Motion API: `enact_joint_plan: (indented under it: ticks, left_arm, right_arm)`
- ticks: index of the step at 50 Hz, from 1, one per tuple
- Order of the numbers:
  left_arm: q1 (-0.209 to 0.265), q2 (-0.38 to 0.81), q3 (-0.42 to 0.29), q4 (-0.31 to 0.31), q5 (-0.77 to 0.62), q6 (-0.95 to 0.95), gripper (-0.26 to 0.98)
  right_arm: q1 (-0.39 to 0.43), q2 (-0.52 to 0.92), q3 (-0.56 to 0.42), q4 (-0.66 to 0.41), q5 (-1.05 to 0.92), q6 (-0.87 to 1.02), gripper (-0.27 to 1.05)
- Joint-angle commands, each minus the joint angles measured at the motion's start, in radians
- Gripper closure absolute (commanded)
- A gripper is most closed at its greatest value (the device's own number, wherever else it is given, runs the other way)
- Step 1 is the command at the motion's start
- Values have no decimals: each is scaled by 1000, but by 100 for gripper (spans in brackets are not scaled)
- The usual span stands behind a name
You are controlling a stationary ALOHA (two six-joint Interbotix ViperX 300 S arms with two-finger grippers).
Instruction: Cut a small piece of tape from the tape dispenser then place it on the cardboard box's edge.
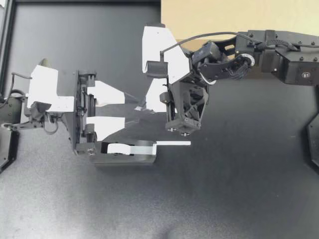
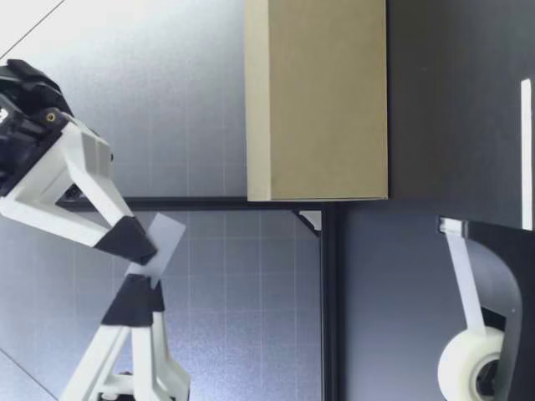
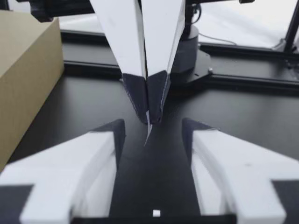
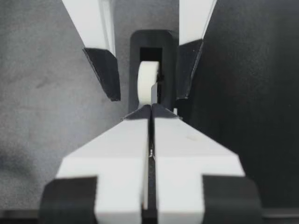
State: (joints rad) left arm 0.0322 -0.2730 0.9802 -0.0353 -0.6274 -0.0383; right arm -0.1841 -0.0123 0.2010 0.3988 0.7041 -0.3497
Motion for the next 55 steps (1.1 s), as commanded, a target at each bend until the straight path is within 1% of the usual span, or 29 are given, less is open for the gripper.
enact_joint_plan:
  ticks: [1, 5, 15, 19, 23, 35, 39, 42, 45, 46, 50, 52, 55]
  left_arm:
    - [3, -6, -21, -2, -17, 0, 40]
    - [5, -2, -21, -2, -26, 2, 47]
    - [3, 14, -21, -2, -34, 2, 73]
    - [3, 14, -21, -2, -34, 2, 80]
    - [3, 8, -18, -2, -34, 2, 83]
    - [3, 0, -14, 0, -34, 2, 83]
    - [3, 0, -15, -2, -34, 2, 83]
    - [3, 0, -14, -2, -34, 2, 83]
    - [3, 0, -15, -2, -34, 2, 83]
    - [3, 0, -15, 0, -34, 2, 83]
    - [3, 0, -15, -2, -34, 0, 83]
    - [3, 2, -17, -2, -34, -2, 83]
    - [3, 6, -20, -11, -37, -12, 83]
  right_arm:
    - [3, -17, -26, 3, -6, 0, 87]
    - [3, -15, -26, 5, -6, 0, 87]
    - [3, -14, -26, 5, -6, 0, 87]
    - [3, -15, -26, 5, -6, 0, 87]
    - [3, -14, -26, 5, -5, 0, 87]
    - [3, -12, -23, 18, -2, 0, 84]
    - [3, -6, -21, 21, -2, 2, 77]
    - [3, -2, -20, 21, -2, 5, 68]
    - [3, 6, -18, 21, 0, 9, 54]
    - [3, 9, -20, 20, -2, 12, 48]
    - [2, 11, -18, 11, -3, 17, 34]
    - [-3, 6, -14, -3, -6, 18, 31]
    - [-17, -6, -5, -15, -11, 20, 32]
